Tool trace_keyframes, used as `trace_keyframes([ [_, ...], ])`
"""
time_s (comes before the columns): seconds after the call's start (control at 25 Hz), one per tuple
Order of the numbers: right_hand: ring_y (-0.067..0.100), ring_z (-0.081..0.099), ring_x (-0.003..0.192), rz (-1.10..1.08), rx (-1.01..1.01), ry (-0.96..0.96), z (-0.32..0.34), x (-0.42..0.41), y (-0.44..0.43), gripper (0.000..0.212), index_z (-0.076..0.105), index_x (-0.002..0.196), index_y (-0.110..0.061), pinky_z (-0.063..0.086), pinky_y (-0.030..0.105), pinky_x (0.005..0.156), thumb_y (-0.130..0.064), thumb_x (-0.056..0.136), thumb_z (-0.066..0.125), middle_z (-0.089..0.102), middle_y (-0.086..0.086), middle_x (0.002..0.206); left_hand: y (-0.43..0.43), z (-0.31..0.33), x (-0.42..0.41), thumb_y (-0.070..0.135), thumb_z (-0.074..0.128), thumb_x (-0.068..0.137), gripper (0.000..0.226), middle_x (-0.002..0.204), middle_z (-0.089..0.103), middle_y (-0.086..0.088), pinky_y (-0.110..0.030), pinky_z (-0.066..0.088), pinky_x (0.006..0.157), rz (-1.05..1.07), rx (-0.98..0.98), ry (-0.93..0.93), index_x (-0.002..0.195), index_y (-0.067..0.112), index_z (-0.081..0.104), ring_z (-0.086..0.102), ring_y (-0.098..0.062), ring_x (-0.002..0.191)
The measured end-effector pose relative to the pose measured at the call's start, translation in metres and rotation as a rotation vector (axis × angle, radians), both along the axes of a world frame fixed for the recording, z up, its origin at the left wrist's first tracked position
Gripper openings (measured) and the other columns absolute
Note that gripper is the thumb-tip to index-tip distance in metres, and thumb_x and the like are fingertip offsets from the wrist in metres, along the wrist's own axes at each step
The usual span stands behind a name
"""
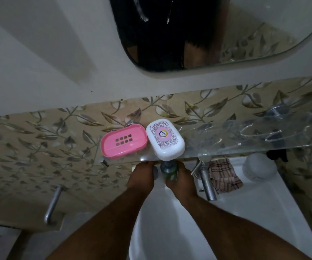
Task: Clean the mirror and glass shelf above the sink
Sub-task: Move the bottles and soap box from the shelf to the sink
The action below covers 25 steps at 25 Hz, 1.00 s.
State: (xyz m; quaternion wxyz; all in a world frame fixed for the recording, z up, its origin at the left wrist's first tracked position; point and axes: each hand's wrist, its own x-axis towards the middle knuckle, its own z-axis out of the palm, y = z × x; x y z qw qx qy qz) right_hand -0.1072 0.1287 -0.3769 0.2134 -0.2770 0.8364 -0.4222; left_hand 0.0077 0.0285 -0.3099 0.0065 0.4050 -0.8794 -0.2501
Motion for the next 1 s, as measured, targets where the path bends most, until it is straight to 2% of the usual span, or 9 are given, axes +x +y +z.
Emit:
trace_keyframes([
  [0.16,0.017,0.065,0.114,0.024,-0.111,-0.095,0.005,0.003,0.013,0.09,0.047,0.151,-0.019,0.047,0.021,0.093,-0.009,0.072,0.089,0.068,-0.001,0.127,0.004,-0.004,0.006,0.008,0.068,0.09,0.065,0.145,0.058,-0.014,-0.041,0.045,0.11,-0.035,-0.103,0.0,0.152,0.016,0.052,0.054,-0.036,0.131],
  [0.28,0.011,0.054,0.118,0.063,-0.191,-0.136,0.017,0.013,0.041,0.098,0.039,0.156,-0.023,0.046,0.018,0.096,-0.008,0.074,0.091,0.055,-0.008,0.13,0.023,0.006,0.029,0.016,0.074,0.09,0.074,0.16,0.046,-0.009,-0.04,0.041,0.12,-0.013,-0.165,0.098,0.159,0.021,0.046,0.042,-0.033,0.146],
  [0.4,0.018,0.055,0.124,0.109,-0.173,-0.115,0.028,0.031,0.085,0.08,0.044,0.148,-0.036,0.05,0.035,0.108,-0.015,0.083,0.086,0.05,-0.008,0.137,0.057,0.016,0.071,0.024,0.077,0.094,0.067,0.162,0.047,-0.002,-0.037,0.037,0.124,-0.019,-0.18,0.172,0.156,0.023,0.052,0.042,-0.029,0.15],
  [0.48,0.012,0.06,0.117,0.187,-0.195,-0.01,0.047,0.044,0.117,0.062,0.051,0.133,-0.051,0.053,0.029,0.1,-0.023,0.087,0.082,0.057,-0.011,0.131,0.079,0.029,0.099,0.028,0.076,0.094,0.05,0.145,0.061,0.004,-0.026,0.039,0.116,-0.056,-0.271,0.33,0.142,0.023,0.066,0.059,-0.026,0.134],
  [0.56,0.005,0.062,0.11,0.254,-0.349,0.146,0.08,0.05,0.134,0.044,0.059,0.126,-0.046,0.055,0.023,0.089,-0.03,0.089,0.077,0.063,-0.016,0.121,0.092,0.058,0.114,0.033,0.071,0.097,0.033,0.128,0.064,0.015,-0.019,0.04,0.108,-0.109,-0.422,0.548,0.129,0.028,0.071,0.063,-0.012,0.12],
  [0.68,0.015,0.061,0.109,0.249,-0.628,0.543,0.148,0.041,0.114,0.028,0.065,0.119,-0.026,0.05,0.028,0.094,-0.032,0.093,0.072,0.065,-0.008,0.116,0.076,0.12,0.107,0.036,0.066,0.101,0.025,0.123,0.063,0.012,-0.024,0.042,0.105,-0.123,-0.632,0.723,0.124,0.026,0.067,0.058,-0.008,0.116],
  [0.76,0.026,0.057,0.112,0.171,-0.57,0.727,0.198,0.025,0.08,0.036,0.064,0.121,-0.02,0.048,0.037,0.097,-0.036,0.089,0.071,0.064,0.0,0.125,0.049,0.163,0.086,0.034,0.072,0.094,0.036,0.129,0.066,0.001,-0.032,0.042,0.106,-0.098,-0.705,0.654,0.126,0.02,0.067,0.059,-0.019,0.12],
  [0.92,0.034,0.035,0.141,0.27,0.052,0.632,0.251,0.006,0.019,0.075,0.047,0.147,-0.024,0.037,0.05,0.114,-0.059,0.085,0.067,0.037,0.008,0.16,0.002,0.21,0.043,0.051,0.078,0.088,0.065,0.152,0.056,0.003,-0.038,0.03,0.113,-0.063,-0.487,0.145,0.146,0.031,0.057,0.047,-0.028,0.143],
  [1.0,0.038,0.034,0.142,0.308,0.151,0.634,0.252,0.003,0.001,0.08,0.043,0.148,-0.023,0.035,0.051,0.115,-0.066,0.083,0.064,0.032,0.013,0.161,-0.014,0.21,0.031,0.061,0.074,0.087,0.076,0.159,0.049,0.006,-0.048,0.033,0.117,-0.08,-0.432,-0.054,0.154,0.04,0.046,0.042,-0.029,0.147],
])
